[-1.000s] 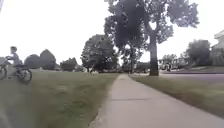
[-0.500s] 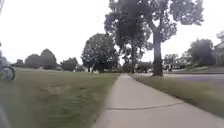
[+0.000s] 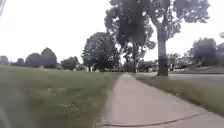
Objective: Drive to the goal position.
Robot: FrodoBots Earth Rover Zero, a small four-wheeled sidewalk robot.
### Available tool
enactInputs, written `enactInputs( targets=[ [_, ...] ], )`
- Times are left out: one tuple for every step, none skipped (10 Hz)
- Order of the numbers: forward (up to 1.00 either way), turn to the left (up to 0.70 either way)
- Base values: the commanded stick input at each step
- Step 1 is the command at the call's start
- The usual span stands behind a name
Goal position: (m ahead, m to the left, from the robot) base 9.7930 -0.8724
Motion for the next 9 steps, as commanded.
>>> enactInputs(
  targets=[
    [1.0,-0.35],
    [1.0,-0.4],
    [1.0,-0.4],
    [1.0,-0.4],
    [1.0,-0.4],
    [1.0,-0.4],
    [1.0,-0.4],
    [1.0,-0.4],
    [1.0,-0.09]
  ],
)
